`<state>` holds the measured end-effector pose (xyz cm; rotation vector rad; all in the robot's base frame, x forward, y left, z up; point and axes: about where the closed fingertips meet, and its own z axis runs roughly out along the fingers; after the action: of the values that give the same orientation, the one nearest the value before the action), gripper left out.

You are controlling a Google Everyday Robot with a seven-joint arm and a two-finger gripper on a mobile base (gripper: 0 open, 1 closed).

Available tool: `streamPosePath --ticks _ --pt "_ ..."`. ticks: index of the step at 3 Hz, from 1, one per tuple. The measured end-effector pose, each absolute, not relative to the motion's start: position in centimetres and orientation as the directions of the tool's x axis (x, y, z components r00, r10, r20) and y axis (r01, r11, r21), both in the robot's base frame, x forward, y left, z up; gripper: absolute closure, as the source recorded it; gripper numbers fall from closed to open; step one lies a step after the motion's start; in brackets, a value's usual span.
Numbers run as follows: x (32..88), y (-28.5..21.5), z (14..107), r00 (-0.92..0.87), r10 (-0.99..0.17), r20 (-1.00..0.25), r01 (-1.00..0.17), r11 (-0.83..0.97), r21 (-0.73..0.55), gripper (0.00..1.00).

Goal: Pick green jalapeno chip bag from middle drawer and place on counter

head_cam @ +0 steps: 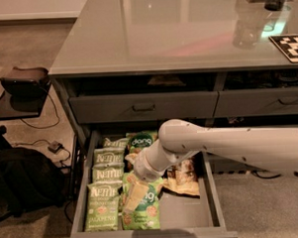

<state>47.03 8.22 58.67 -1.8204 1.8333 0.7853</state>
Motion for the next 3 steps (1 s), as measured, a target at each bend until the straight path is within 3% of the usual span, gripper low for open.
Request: streamPosePath --ticks 1,3 --pt "47.0 8.2 58.7 -0.039 -0.747 -0.663 -0.996 -0.027 0.088 0.0" --pt "47.3 13.9 56.9 0.026 -0.707 -0.707 -0.996 -0.081 0.044 0.0"
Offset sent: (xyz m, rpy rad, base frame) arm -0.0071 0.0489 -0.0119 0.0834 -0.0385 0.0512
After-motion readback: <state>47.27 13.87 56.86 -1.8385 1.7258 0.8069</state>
